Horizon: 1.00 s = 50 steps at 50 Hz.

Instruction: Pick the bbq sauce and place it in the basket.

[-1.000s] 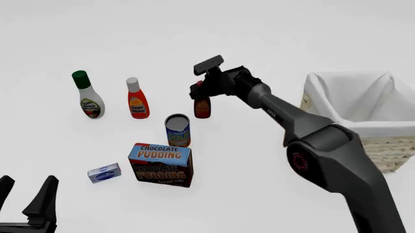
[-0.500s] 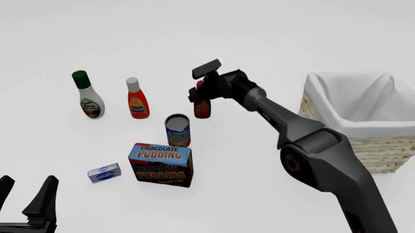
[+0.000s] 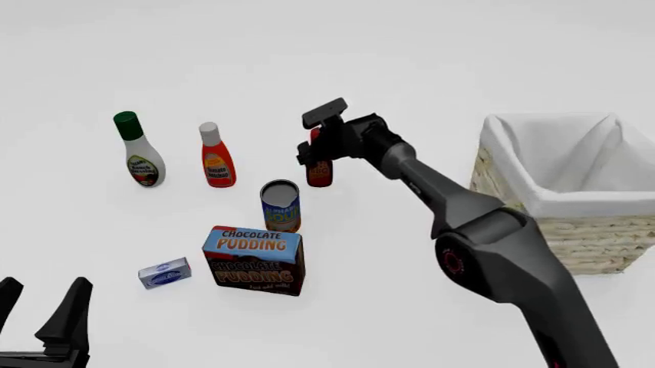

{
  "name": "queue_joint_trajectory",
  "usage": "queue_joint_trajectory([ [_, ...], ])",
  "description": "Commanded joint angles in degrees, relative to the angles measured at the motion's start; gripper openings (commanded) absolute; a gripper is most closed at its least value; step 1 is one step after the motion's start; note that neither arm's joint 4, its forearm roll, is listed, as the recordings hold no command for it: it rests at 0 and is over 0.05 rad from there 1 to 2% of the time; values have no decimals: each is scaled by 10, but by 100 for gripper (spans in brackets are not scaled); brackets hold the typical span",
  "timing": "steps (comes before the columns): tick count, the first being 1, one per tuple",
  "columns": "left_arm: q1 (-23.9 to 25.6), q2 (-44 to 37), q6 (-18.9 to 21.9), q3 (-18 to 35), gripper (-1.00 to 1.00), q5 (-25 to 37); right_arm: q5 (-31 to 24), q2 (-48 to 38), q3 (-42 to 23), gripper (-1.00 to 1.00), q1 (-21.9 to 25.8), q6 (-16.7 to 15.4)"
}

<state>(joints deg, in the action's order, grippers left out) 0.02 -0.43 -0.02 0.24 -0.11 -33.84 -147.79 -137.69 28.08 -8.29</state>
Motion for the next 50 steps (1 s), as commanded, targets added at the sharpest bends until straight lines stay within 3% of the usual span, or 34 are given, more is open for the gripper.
queue_joint_trajectory([
  [1, 0, 0, 0, 0, 100, 0, -14, -21, -30, 100, -1, 0],
  [16, 0, 0, 0, 0, 100, 0, -17, -31, -40, 100, -1, 0],
  [17, 0, 0, 0, 0, 100, 0, -18, -31, -42, -100, -1, -1],
  [32, 0, 0, 0, 0, 100, 0, -33, -42, -70, -100, 1, -3],
  [50, 0, 0, 0, 0, 100, 0, -22, 8, -28, -100, -4, -11],
])
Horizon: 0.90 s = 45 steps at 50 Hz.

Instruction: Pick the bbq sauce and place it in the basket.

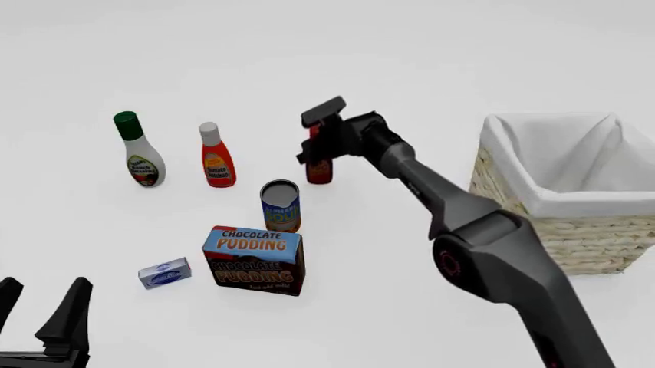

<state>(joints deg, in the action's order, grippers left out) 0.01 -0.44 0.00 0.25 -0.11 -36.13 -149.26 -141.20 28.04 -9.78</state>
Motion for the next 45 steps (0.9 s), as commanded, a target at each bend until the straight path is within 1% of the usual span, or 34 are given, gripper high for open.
queue_joint_trajectory([
  [1, 0, 0, 0, 0, 100, 0, 0, 23, 7, -100, -3, 4],
  [10, 0, 0, 0, 0, 100, 0, -19, 35, -14, -100, -12, -7],
  [13, 0, 0, 0, 0, 100, 0, -21, 46, -8, -100, -12, -9],
  [15, 0, 0, 0, 0, 100, 0, -14, 66, 15, -100, -12, -11],
  [31, 0, 0, 0, 0, 100, 0, 12, 162, 116, -100, -15, -21],
  [32, 0, 0, 0, 0, 100, 0, 14, 178, 133, -100, -14, -23],
  [34, 0, 0, 0, 0, 100, 0, 15, 183, 137, -100, -14, -23],
  [37, 0, 0, 0, 0, 100, 0, 19, 207, 162, -100, -14, -26],
  [45, 0, 0, 0, 0, 100, 0, 15, 249, 190, -100, -23, -33],
])
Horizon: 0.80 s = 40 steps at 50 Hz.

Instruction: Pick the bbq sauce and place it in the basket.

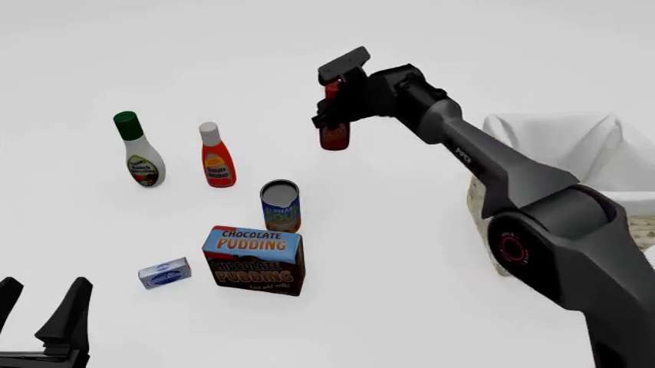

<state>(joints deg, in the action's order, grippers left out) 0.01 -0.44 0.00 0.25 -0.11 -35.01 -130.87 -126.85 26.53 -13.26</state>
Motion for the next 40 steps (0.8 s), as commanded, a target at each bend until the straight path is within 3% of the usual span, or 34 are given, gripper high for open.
queue_joint_trajectory([
  [1, 0, 0, 0, 0, 100, 0, 4, 70, 51, -100, -7, 1],
  [18, 0, 0, 0, 0, 100, 0, -24, 145, 78, -100, -29, -16],
  [40, 0, 0, 0, 0, 100, 0, -77, 217, 68, -100, -84, -42],
])
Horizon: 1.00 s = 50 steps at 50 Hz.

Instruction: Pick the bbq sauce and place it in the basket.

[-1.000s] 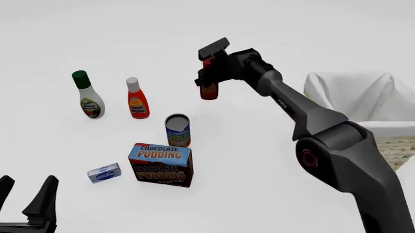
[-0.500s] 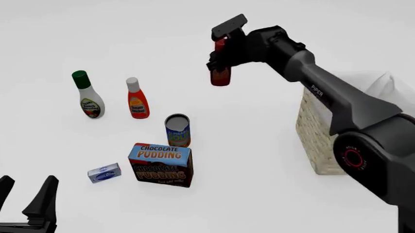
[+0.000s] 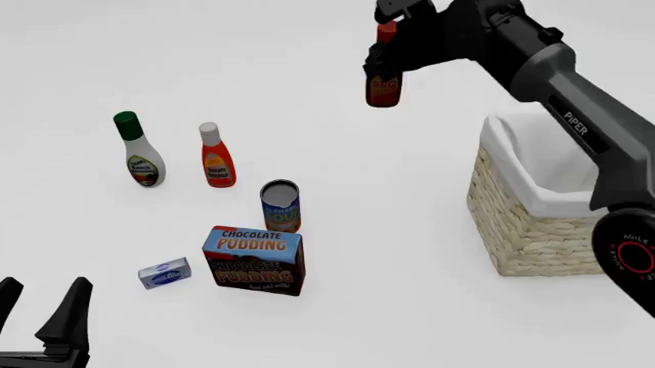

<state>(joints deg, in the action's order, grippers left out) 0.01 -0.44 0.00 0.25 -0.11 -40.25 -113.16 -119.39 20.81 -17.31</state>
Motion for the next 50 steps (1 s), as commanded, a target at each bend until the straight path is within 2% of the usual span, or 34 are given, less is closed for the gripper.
queue_joint_trajectory([
  [1, 0, 0, 0, 0, 100, 0, -27, 43, -7, -100, -30, -4],
  [29, 0, 0, 0, 0, 100, 0, -48, 147, 57, -100, -100, -33],
  [50, 0, 0, 0, 0, 100, 0, -12, 244, 179, -100, -176, -21],
])
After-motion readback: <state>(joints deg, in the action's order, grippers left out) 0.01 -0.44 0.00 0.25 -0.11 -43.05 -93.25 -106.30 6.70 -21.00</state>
